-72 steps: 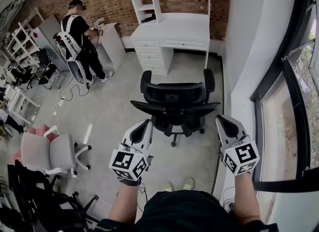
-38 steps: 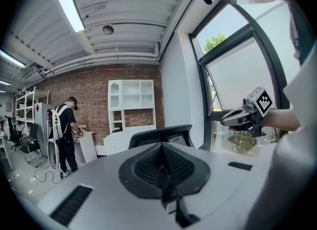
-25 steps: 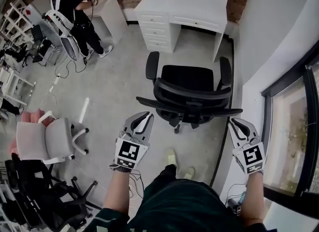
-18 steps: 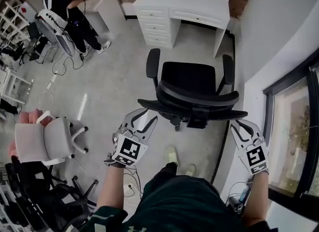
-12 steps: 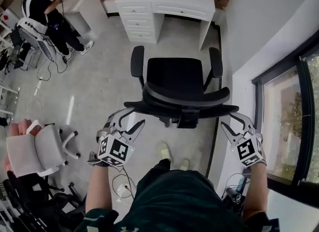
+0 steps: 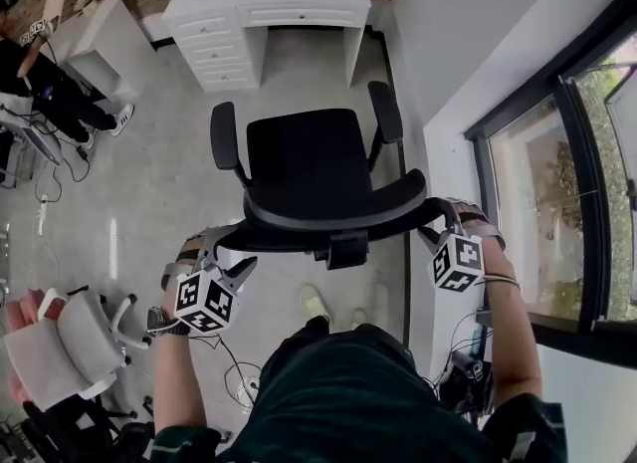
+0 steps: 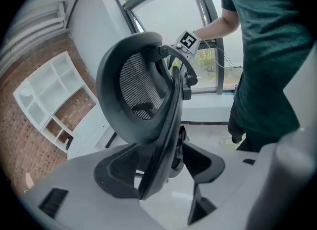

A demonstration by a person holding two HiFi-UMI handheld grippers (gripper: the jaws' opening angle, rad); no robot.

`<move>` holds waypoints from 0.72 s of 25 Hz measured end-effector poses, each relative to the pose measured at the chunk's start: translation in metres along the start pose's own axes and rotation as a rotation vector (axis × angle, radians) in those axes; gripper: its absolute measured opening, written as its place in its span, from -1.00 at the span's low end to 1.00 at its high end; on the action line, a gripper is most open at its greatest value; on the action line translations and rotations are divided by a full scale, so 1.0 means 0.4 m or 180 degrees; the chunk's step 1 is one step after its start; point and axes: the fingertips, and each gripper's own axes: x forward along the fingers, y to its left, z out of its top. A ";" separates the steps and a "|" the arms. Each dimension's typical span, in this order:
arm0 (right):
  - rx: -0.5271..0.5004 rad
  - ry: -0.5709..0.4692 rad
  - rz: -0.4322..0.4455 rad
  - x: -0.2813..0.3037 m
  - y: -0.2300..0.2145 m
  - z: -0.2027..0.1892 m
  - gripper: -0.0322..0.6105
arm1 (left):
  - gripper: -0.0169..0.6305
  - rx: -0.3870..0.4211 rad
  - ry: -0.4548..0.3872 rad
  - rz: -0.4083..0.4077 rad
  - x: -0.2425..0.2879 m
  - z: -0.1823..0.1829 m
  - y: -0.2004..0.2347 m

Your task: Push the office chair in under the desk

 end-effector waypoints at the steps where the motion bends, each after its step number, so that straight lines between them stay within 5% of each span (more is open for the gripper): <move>1: -0.0031 0.0035 0.0028 0.015 0.003 -0.004 -0.19 | -0.10 0.0028 0.0056 -0.0008 0.014 -0.008 0.002; 13: -0.0559 0.0311 0.0096 0.144 0.027 -0.051 -0.22 | -0.33 0.0438 0.0545 0.0012 0.123 -0.050 -0.002; 18: -0.0630 0.0168 0.0088 0.149 0.019 -0.035 -0.55 | -0.58 0.0705 0.0553 -0.0100 0.146 -0.058 -0.012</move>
